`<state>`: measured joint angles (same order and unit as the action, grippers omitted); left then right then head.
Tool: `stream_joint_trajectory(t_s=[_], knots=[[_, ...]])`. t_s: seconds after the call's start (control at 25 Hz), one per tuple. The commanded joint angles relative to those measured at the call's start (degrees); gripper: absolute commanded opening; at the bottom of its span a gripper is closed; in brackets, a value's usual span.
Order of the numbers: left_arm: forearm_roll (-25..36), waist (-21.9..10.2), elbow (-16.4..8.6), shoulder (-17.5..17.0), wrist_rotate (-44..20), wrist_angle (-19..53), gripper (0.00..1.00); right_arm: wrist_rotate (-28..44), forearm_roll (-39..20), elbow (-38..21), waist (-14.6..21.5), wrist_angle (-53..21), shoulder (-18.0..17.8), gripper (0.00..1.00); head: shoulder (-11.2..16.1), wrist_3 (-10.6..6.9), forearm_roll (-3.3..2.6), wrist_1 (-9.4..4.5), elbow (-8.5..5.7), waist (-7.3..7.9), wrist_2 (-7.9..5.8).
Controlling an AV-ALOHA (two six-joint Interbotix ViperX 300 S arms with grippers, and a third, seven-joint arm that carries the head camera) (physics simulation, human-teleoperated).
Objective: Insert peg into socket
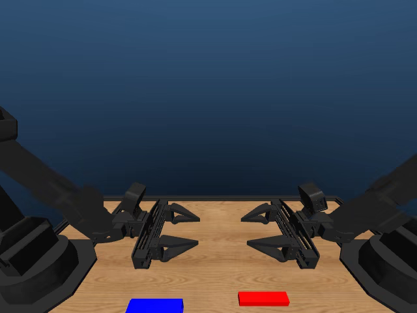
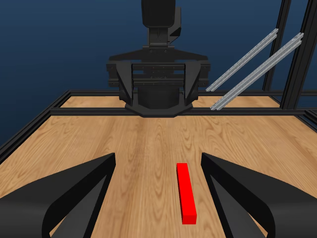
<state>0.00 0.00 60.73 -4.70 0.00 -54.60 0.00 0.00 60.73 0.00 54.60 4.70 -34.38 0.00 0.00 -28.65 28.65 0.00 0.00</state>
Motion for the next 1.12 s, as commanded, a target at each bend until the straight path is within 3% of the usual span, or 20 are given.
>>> stream_joint_trajectory(t_s=[0.04,0.2,0.32,0.44,0.56,0.64,0.68,0.72,0.76,0.84,0.88,0.96,1.0,1.04,1.12], knots=[[-4.0,-2.4,-1.6,-1.2,0.4,-6.7,1.00,1.2,7.1,1.7,1.6,-4.4,4.0,1.00,0.0,0.03,0.43,-10.41,-3.32,0.27,1.78],[-3.3,-2.6,-1.5,0.3,-0.7,-8.8,1.00,0.6,7.6,0.1,2.3,-10.2,4.0,1.00,0.1,0.10,0.33,-10.78,-3.70,-0.10,1.73],[-4.5,-3.4,-1.2,0.5,-1.6,-8.3,1.00,1.7,8.1,0.1,2.5,-10.5,3.7,1.00,0.6,0.59,0.28,-11.18,-3.90,-0.12,1.44],[-10.6,-6.6,-0.6,-0.2,-2.1,0.4,1.00,2.7,8.7,-0.8,4.1,-12.2,1.3,1.00,1.9,1.39,0.26,-11.62,-4.18,-0.46,1.55],[-17.1,-12.0,0.0,0.7,-3.1,14.5,1.00,4.4,9.0,-1.8,5.7,-12.8,-2.0,1.00,3.7,2.06,0.24,-12.44,-4.56,-0.92,1.86],[-19.9,-14.6,-0.6,-0.4,-3.6,18.0,1.00,5.4,9.1,-1.6,6.0,-12.7,-3.8,1.00,4.5,2.23,0.29,-12.75,-4.73,-0.92,2.02],[-21.0,-16.1,-0.4,0.9,-3.4,21.0,1.00,6.0,9.1,-1.7,6.1,-12.2,-4.4,1.00,4.9,2.32,0.33,-13.06,-4.86,-0.84,2.08],[-22.8,-17.4,0.8,0.3,-4.5,21.4,1.00,6.6,9.2,-1.5,6.0,-11.4,-5.1,1.00,5.4,2.27,0.42,-13.09,-4.94,-0.61,2.24],[-23.9,-18.0,-0.3,-0.5,-4.9,21.3,1.00,7.0,9.2,-1.7,6.1,-11.0,-5.4,1.00,5.6,2.20,0.47,-13.14,-4.96,-0.44,2.30],[-24.3,-19.1,2.1,0.1,-5.9,21.7,1.00,7.8,9.1,-1.8,6.2,-10.4,-6.7,1.00,6.2,2.07,0.60,-13.51,-5.12,0.20,2.15],[-27.0,-21.0,2.2,2.7,-6.7,21.5,1.00,8.0,9.1,-1.9,6.3,-10.2,-7.1,1.00,6.5,1.97,0.67,-13.57,-5.21,0.52,2.12],[-29.5,-22.3,3.6,4.8,-8.7,19.7,1.00,8.2,9.2,-1.9,6.7,-9.5,-7.6,1.00,6.9,1.70,0.80,-13.55,-5.31,1.05,2.17],[-30.3,-22.5,2.9,7.4,-9.6,20.8,1.00,8.1,9.6,-1.7,7.1,-9.7,-8.0,1.00,7.2,1.55,0.87,-13.61,-5.40,1.35,2.16],[-31.3,-23.3,4.0,12.3,-11.6,22.6,1.00,8.0,10.0,-1.5,7.5,-9.0,-7.5,1.00,7.4,1.26,0.94,-13.57,-5.45,1.66,2.18],[-30.7,-25.2,2.8,17.6,-16.7,23.0,1.00,8.1,10.8,-0.7,8.4,-8.7,-7.4,1.00,7.6,0.62,0.97,-13.51,-5.47,2.00,2.11]])
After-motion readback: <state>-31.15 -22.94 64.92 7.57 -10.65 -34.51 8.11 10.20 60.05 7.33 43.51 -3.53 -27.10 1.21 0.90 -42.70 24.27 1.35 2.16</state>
